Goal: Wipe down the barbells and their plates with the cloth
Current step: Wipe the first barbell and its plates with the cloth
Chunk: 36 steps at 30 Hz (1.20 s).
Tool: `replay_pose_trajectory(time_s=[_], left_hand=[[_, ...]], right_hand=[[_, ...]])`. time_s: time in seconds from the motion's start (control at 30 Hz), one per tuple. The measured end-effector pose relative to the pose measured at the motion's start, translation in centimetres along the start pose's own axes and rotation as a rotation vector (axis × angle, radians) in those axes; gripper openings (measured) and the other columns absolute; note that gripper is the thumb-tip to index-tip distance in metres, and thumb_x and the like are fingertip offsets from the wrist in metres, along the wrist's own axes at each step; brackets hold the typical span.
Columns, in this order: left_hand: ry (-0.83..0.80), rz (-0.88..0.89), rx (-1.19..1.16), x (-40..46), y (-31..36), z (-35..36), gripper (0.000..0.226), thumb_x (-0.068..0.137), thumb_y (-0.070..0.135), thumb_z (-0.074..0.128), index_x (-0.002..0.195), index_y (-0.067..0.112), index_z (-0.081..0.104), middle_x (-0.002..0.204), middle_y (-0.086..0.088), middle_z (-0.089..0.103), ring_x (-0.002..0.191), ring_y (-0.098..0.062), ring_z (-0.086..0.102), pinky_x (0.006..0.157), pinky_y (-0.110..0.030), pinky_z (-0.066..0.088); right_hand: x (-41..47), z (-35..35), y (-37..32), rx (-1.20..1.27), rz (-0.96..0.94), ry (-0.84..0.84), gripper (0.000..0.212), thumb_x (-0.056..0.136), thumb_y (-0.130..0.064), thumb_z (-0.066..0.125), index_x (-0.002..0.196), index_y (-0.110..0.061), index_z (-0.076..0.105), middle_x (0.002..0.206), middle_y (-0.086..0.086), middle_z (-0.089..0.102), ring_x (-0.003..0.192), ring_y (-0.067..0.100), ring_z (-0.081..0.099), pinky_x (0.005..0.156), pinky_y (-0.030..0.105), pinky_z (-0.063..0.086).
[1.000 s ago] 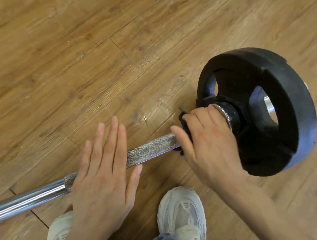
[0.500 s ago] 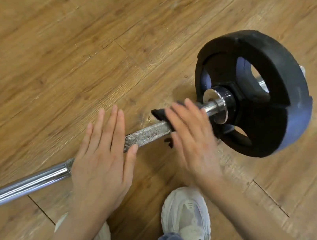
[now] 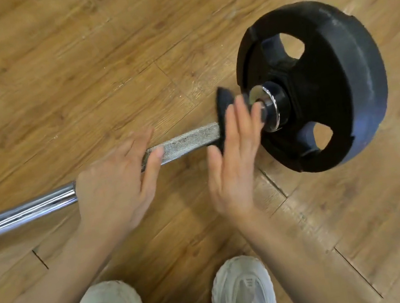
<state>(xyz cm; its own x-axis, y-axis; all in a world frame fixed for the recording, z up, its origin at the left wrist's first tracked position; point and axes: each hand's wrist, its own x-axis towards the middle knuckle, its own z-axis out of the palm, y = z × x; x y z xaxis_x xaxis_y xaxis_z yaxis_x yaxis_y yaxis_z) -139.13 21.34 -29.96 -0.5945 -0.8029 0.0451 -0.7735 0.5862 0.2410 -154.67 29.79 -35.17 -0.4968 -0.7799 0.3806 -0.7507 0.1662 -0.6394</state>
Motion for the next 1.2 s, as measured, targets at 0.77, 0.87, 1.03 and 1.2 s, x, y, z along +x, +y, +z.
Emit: replay_pose_trajectory(time_s=[0.77,0.87,1.03,1.2], left_hand=[[0.005,-0.18,0.026,8.9,-3.3,-0.9,0.08,0.096,0.063,0.007,0.097,0.02,0.075,0.074,-0.019,0.066,0.078,-0.046,0.064,0.059,-0.037,0.027],[0.034,-0.176,0.007,9.2,-3.5,-0.9,0.069,0.102,0.057,0.01,0.083,0.022,0.067,0.072,-0.016,0.066,0.075,-0.046,0.064,0.058,-0.036,0.026],[0.088,-0.141,-0.021,9.4,-4.0,-0.6,0.05,0.106,0.043,0.034,0.085,0.02,0.074,0.062,-0.013,0.065,0.052,-0.041,0.061,0.052,-0.019,0.012],[0.087,-0.136,-0.04,8.9,-3.9,-0.4,0.047,0.105,0.045,0.032,0.108,0.026,0.075,0.089,-0.009,0.076,0.065,-0.041,0.067,0.052,-0.022,0.015]], right_hand=[[7.4,4.4,2.1,-0.004,-0.157,-0.09,0.058,0.109,-0.034,0.025,0.153,0.005,0.021,0.161,0.023,0.022,0.154,0.026,-0.001,0.126,0.047,0.008],[9.8,4.3,2.4,-0.066,-0.149,0.011,0.055,0.109,-0.032,0.026,0.148,0.005,0.038,0.156,0.023,0.035,0.152,0.032,0.012,0.125,0.052,0.013],[14.0,4.3,2.3,-0.232,-0.35,0.032,0.051,0.11,-0.031,0.028,0.095,-0.007,0.071,0.095,0.01,0.068,0.1,0.032,0.057,0.103,0.04,0.038],[20.0,3.3,-1.9,-0.598,-0.087,-0.474,0.055,0.107,-0.042,0.027,0.063,-0.014,0.046,0.074,0.009,0.05,0.071,0.031,0.043,0.069,0.034,0.025]])
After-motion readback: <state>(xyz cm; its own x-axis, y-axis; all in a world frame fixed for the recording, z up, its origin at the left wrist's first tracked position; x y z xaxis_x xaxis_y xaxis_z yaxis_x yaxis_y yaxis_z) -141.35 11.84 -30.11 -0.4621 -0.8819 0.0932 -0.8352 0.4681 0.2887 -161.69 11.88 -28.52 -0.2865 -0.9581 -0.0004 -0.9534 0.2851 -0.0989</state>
